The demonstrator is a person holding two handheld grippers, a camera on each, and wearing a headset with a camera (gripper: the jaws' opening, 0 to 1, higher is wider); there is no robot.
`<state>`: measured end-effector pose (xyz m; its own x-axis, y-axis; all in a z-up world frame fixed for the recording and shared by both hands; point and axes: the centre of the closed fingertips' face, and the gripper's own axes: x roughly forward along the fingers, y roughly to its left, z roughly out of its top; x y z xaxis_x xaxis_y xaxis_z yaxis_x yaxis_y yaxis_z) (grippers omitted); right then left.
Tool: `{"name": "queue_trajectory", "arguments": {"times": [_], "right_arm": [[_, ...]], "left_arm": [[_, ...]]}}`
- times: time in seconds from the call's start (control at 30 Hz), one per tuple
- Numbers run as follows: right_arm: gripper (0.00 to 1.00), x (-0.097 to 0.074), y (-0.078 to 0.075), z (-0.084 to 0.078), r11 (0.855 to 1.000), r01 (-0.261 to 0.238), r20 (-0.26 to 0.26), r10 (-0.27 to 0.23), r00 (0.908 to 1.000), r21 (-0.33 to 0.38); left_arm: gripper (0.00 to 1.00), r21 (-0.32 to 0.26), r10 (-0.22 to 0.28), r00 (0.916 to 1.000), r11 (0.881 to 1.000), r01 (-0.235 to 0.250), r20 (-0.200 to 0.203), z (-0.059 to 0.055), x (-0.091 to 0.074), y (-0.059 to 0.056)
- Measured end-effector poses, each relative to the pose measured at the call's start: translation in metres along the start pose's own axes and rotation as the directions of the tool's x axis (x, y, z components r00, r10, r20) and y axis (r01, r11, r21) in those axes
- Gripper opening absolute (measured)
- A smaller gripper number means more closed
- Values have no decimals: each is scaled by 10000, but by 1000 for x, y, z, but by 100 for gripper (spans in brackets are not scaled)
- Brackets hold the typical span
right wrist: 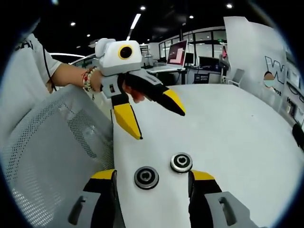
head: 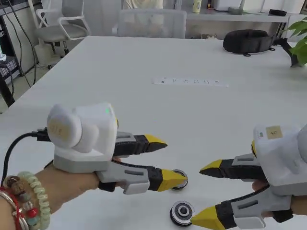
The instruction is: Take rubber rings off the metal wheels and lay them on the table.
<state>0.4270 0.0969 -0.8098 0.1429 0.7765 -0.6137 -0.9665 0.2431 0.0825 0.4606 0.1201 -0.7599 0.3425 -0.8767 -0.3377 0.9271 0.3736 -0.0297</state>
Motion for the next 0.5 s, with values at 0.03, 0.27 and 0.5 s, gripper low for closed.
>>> {"name": "queue_trajectory", "arguments": {"times": [0.03,0.27,0.5], "right_arm": [[59,1,0,-2,10000,-14,-76,14,10000,-38],[56,10,5,-15,9995,-281,-304,285,9991,137],[46,17,4,-22,9969,-359,-403,388,9984,698]], "left_arm": [[39,-23,-92,9999,10000,92,-72,-3,2,-1],[33,-226,-360,9978,9991,348,-558,-24,12,-7],[33,-245,-686,9923,9975,664,-1029,-41,20,-16]]}}
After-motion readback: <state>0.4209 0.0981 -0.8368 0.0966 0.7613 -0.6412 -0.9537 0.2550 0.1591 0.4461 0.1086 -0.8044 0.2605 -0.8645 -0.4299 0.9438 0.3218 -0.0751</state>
